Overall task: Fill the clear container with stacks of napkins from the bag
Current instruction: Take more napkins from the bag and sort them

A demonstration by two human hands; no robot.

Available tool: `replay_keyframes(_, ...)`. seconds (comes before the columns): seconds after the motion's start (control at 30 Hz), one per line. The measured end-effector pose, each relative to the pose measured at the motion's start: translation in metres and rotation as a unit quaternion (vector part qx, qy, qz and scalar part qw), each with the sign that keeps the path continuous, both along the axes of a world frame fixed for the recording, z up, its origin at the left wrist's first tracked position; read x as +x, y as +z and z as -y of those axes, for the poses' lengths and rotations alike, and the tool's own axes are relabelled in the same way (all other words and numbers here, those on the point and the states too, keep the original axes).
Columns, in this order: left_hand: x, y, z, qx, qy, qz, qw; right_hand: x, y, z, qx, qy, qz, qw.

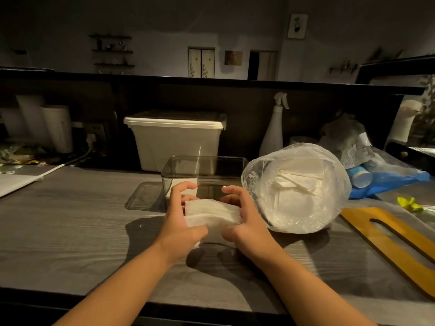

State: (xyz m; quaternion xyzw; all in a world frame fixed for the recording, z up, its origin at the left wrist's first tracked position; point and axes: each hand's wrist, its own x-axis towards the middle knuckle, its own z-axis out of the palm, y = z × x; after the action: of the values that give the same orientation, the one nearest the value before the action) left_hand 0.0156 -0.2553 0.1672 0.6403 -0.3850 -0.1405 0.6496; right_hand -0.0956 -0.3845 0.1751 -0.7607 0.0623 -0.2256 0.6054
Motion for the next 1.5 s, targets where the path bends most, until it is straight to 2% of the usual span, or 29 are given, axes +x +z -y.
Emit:
replay_keyframes(0.2,0.009,-0.005,0.000,-0.004,0.051,-0.015,0.999,0.000,-0.005,0.006,0.007,-0.056,-0.013,0.998)
replay_keyframes(0.4,0.000,0.001,-0.001,0.046,-0.034,0.005,0.998,-0.002,-0.001,0.004,-0.003,-0.026,-0.023,0.999)
replay_keyframes(0.53,0.003,-0.001,0.004,0.026,-0.007,0.019,0.999,0.001,0.000,0.002,-0.019,-0.042,-0.007,0.999)
replay_keyframes(0.67,0.002,0.001,0.003,-0.012,-0.009,-0.004,1.000,0.003,-0.002,0.005,0.022,-0.045,0.028,0.998)
replay_keyframes(0.77,0.000,0.002,0.003,0.017,-0.031,-0.005,0.999,0.004,-0.002,0.005,-0.004,-0.027,0.001,1.000)
replay_keyframes(0.87,0.000,-0.001,0.005,0.040,-0.019,0.035,0.998,0.005,-0.004,0.006,-0.012,-0.036,-0.003,0.999)
replay_keyframes(0.93,0.002,-0.003,0.003,0.027,0.005,0.047,0.999,0.003,-0.004,0.009,0.001,-0.045,0.001,0.999)
replay_keyframes(1.1,0.005,-0.002,0.004,0.053,-0.016,0.034,0.998,0.003,-0.007,0.012,0.027,-0.062,-0.013,0.998)
replay_keyframes(1.33,0.007,-0.004,0.009,-0.021,0.044,0.012,0.999,0.005,-0.006,0.009,0.015,-0.097,0.019,0.995)
replay_keyframes(1.4,0.007,-0.004,0.010,-0.040,0.032,-0.004,0.999,0.004,-0.006,0.008,0.014,-0.080,0.024,0.996)
replay_keyframes(1.5,0.004,-0.003,0.010,-0.005,-0.033,-0.027,0.999,0.006,-0.005,0.006,0.006,-0.041,-0.001,0.999)
